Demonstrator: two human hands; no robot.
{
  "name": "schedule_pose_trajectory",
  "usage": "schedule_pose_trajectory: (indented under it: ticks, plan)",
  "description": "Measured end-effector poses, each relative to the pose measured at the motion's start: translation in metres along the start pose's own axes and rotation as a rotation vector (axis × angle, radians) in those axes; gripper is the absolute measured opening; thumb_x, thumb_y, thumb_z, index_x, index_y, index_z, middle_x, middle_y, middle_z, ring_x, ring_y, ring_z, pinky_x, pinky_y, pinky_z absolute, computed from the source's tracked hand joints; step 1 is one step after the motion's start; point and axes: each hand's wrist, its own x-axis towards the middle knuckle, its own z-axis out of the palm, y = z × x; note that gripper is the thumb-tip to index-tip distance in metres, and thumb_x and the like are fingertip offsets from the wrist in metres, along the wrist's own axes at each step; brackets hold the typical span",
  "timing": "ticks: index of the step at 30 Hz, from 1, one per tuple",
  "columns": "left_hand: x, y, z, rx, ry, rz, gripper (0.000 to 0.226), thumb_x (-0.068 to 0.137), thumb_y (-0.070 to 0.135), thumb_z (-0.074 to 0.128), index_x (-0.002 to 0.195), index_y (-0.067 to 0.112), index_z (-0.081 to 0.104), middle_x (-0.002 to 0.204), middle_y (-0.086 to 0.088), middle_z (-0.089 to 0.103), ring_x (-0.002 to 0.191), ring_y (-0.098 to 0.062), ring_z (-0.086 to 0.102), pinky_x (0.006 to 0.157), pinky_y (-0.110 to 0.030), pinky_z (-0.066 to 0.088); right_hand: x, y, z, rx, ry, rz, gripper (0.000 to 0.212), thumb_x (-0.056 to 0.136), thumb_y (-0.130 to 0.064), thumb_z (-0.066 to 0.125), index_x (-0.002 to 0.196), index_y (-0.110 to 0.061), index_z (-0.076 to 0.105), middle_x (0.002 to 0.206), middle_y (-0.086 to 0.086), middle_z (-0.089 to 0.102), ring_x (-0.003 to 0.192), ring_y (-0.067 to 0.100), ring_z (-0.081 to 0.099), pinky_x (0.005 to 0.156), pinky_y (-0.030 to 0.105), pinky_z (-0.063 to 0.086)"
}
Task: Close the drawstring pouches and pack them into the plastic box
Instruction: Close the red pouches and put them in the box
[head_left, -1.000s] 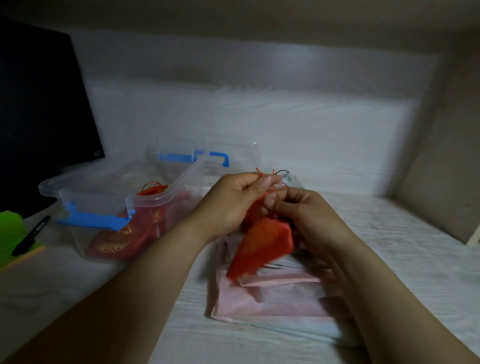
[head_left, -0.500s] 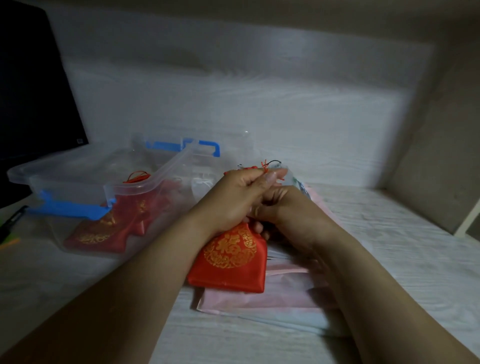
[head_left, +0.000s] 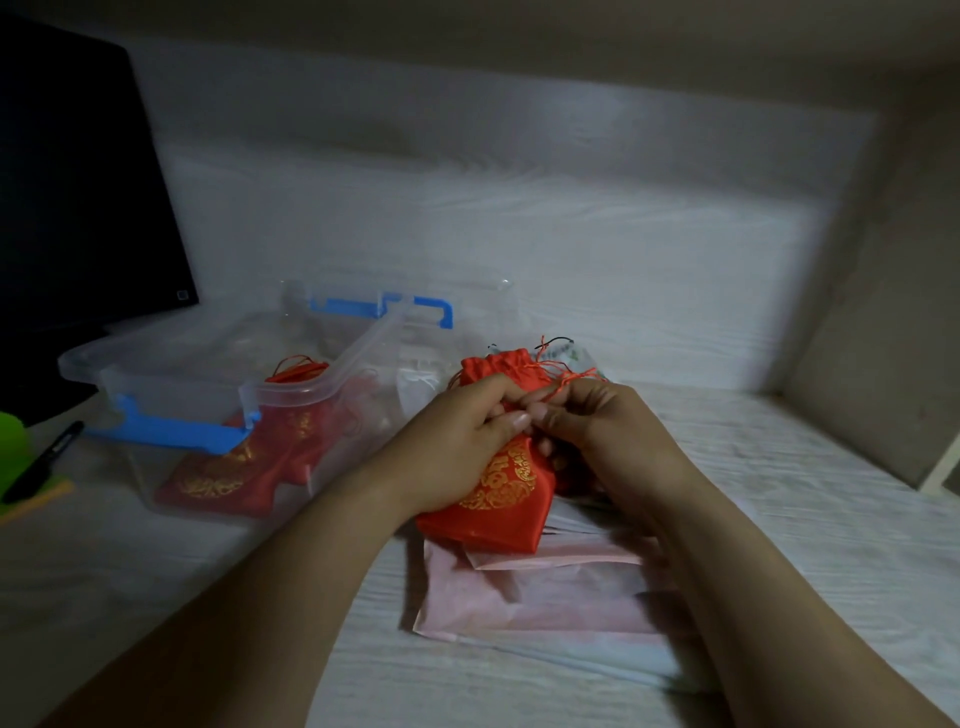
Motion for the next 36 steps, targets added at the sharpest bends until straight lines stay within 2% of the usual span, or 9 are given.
schedule_pose_trajectory:
  ticks: [2, 6, 9, 14, 17, 20, 22, 29, 36]
  plan:
    - [0.001, -0.002, 0.001, -0.002, 0.011, -0.021, 0.008, 0.103, 0.023, 0.063, 0.095, 0.020, 0.066, 0.074, 0.011, 0.061, 0.068, 0.006, 0.054, 0.067, -0.018, 0.042, 0.000, 0.001, -0.001, -0.003, -0.010, -0.009, 0.009, 0.097, -0.010, 0.068, 0.093, -0.003, 0.071, 0.063, 0.010, 0.063, 0.049, 0.016, 0.052, 0.046, 0.022, 0.042]
    - [0.003, -0.007, -0.001, -0.007, 0.023, -0.018, 0.011, 0.100, 0.020, 0.067, 0.089, 0.017, 0.066, 0.071, 0.012, 0.058, 0.062, 0.005, 0.049, 0.061, -0.014, 0.039, 0.002, 0.003, -0.003, -0.009, -0.029, -0.006, 0.008, 0.097, -0.011, 0.069, 0.093, -0.005, 0.073, 0.064, 0.010, 0.063, 0.050, 0.016, 0.053, 0.048, 0.024, 0.043]
    - [0.004, -0.007, -0.002, 0.025, 0.050, 0.002, 0.013, 0.099, 0.018, 0.067, 0.087, 0.019, 0.066, 0.067, 0.025, 0.057, 0.060, 0.007, 0.049, 0.060, -0.011, 0.037, 0.002, 0.003, -0.004, -0.028, -0.031, -0.012, 0.006, 0.096, -0.011, 0.070, 0.092, -0.009, 0.074, 0.065, 0.009, 0.063, 0.051, 0.015, 0.054, 0.047, 0.023, 0.043]
    - [0.004, -0.005, -0.005, 0.036, 0.104, 0.023, 0.019, 0.100, 0.020, 0.062, 0.081, 0.024, 0.059, 0.068, 0.022, 0.056, 0.061, 0.003, 0.049, 0.063, -0.021, 0.036, 0.007, 0.009, -0.001, -0.059, 0.028, -0.051, 0.013, 0.096, -0.011, 0.071, 0.096, 0.002, 0.069, 0.068, 0.012, 0.064, 0.056, 0.020, 0.055, 0.052, 0.027, 0.044]
    - [0.003, 0.000, -0.005, -0.052, 0.045, -0.035, 0.020, 0.099, 0.015, 0.059, 0.080, 0.018, 0.062, 0.058, 0.019, 0.054, 0.053, 0.003, 0.045, 0.057, -0.020, 0.035, 0.009, 0.012, -0.001, -0.085, 0.043, -0.105, 0.011, 0.095, -0.011, 0.072, 0.091, 0.000, 0.071, 0.071, 0.013, 0.068, 0.060, 0.021, 0.057, 0.058, 0.029, 0.044]
    - [0.003, 0.003, -0.004, -0.197, 0.000, -0.114, 0.023, 0.101, 0.014, 0.056, 0.079, 0.013, 0.065, 0.061, 0.009, 0.057, 0.056, -0.007, 0.047, 0.058, -0.025, 0.040, 0.010, 0.013, -0.001, -0.143, 0.035, -0.193, 0.009, 0.095, -0.008, 0.071, 0.089, -0.002, 0.074, 0.085, 0.012, 0.076, 0.070, 0.019, 0.063, 0.067, 0.031, 0.047]
    - [0.004, 0.001, -0.003, -0.197, -0.001, -0.117, 0.024, 0.102, 0.018, 0.059, 0.079, 0.016, 0.065, 0.061, 0.007, 0.059, 0.058, -0.011, 0.048, 0.061, -0.028, 0.041, 0.009, 0.013, -0.002, -0.156, 0.028, -0.216, 0.007, 0.095, -0.007, 0.071, 0.089, -0.005, 0.075, 0.087, 0.010, 0.077, 0.075, 0.020, 0.066, 0.072, 0.037, 0.050]
    - [0.005, -0.008, 0.000, -0.195, 0.042, -0.050, 0.017, 0.093, 0.014, 0.074, 0.080, 0.021, 0.066, 0.061, 0.013, 0.052, 0.055, -0.003, 0.044, 0.054, -0.018, 0.036, 0.009, 0.012, -0.003, -0.161, 0.021, -0.194, 0.009, 0.096, -0.007, 0.069, 0.091, -0.002, 0.073, 0.074, -0.009, 0.069, 0.065, 0.010, 0.058, 0.066, 0.030, 0.044]
    - [0.005, -0.008, 0.000, -0.194, 0.071, -0.028, 0.016, 0.095, 0.013, 0.072, 0.082, 0.021, 0.070, 0.057, 0.018, 0.057, 0.053, 0.004, 0.048, 0.055, -0.012, 0.037, 0.008, 0.010, -0.004, -0.137, 0.013, -0.176, 0.008, 0.097, -0.008, 0.069, 0.090, -0.005, 0.073, 0.072, -0.001, 0.068, 0.064, 0.015, 0.058, 0.065, 0.031, 0.046]
